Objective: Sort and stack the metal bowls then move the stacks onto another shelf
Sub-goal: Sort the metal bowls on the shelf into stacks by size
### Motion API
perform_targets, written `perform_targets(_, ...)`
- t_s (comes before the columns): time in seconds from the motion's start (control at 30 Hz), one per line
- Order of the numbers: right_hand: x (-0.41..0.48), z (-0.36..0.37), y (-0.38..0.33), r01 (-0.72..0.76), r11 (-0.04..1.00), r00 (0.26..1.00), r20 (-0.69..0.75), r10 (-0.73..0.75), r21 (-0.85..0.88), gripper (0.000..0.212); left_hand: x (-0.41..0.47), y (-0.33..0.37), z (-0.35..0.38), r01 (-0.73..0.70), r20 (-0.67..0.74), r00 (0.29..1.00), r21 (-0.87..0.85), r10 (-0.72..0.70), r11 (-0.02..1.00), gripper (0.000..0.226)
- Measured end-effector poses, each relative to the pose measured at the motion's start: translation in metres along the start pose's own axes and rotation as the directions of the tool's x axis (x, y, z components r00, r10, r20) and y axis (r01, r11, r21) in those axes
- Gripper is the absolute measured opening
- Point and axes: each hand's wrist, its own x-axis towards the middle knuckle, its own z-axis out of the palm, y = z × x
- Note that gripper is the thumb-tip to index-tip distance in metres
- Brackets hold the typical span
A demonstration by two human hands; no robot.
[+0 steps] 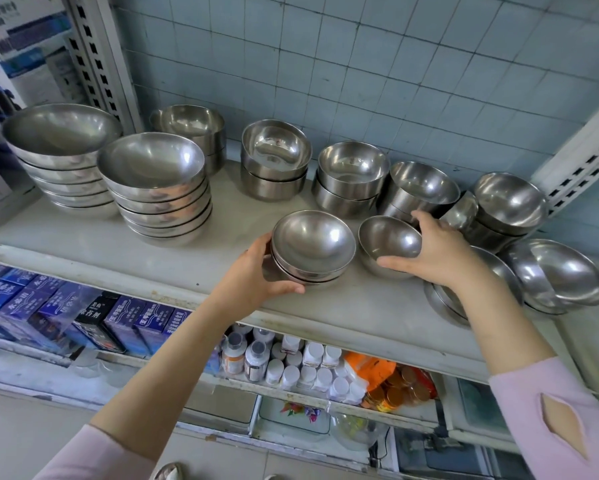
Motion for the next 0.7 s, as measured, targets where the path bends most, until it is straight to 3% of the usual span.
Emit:
perform_targets(0.37, 0.004, 0.0, -0.004, 0.02, 0.989, 0.997, 0.081, -0.008, -0.145, 0.122, 0.0, 0.001, 0.0, 0.033, 0.025, 0.999, -0.01, -0.033, 0.999, 0.106)
perform_targets(0.57, 0.0, 0.003, -0.021, 0.096, 0.993, 0.976, 0.2, -0.082, -0.062, 0.127, -0.004, -0.001, -0.011, 0.05, -0.012, 0.999, 0.017, -0.05, 0.999, 0.104)
perform_targets(0.7, 0.001, 0.005, -0.033, 0.143, 0.985, 0.971, 0.206, -0.12, -0.097, 0.128, -0.007, -0.015, -0.031, 0.089, -0.013, 0.996, 0.052, -0.089, 0.995, 0.101)
